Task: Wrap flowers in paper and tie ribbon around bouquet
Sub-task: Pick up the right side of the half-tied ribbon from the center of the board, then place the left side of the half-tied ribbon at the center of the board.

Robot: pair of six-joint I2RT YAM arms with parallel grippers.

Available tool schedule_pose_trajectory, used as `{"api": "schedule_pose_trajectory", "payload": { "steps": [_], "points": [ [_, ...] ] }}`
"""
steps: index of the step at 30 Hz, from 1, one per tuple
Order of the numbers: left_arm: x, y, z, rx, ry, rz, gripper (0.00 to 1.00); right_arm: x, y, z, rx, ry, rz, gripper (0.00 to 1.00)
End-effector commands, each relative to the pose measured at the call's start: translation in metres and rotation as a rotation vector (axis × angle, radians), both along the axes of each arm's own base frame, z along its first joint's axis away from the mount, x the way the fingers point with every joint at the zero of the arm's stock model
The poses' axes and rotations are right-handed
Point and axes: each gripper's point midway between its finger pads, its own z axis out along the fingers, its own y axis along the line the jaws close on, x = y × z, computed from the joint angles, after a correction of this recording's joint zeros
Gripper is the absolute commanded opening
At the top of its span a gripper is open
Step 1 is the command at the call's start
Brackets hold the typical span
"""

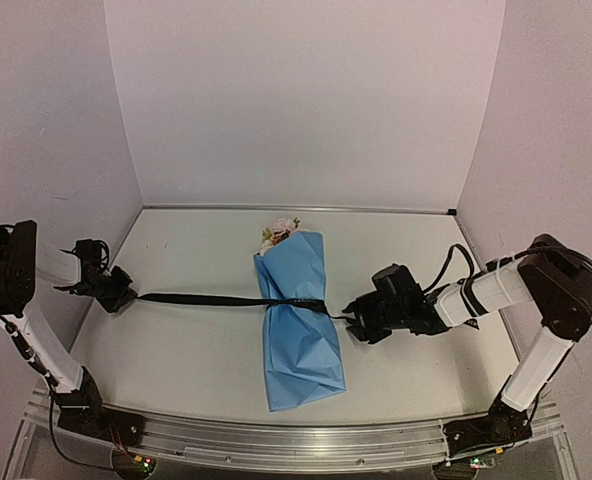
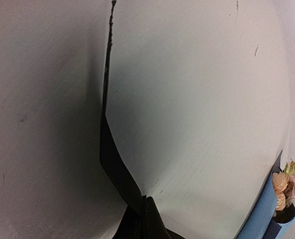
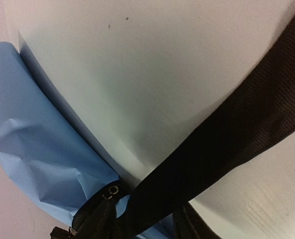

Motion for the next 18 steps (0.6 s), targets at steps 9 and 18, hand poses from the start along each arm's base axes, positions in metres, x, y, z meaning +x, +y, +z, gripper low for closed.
{"api": "schedule_pose_trajectory", "payload": {
  "steps": [9,18],
  "points": [
    [-0.003,-0.01,0.0,-0.033,-0.025,-0.037,0.02,0.027,-0.003,0.037,-0.13,-0.146,0.015,0.0],
    [-0.003,-0.018,0.013,-0.109,-0.063,-0.007,0.37,0.021,0.01,0.051,-0.165,-0.186,0.082,0.0]
  ]
}}
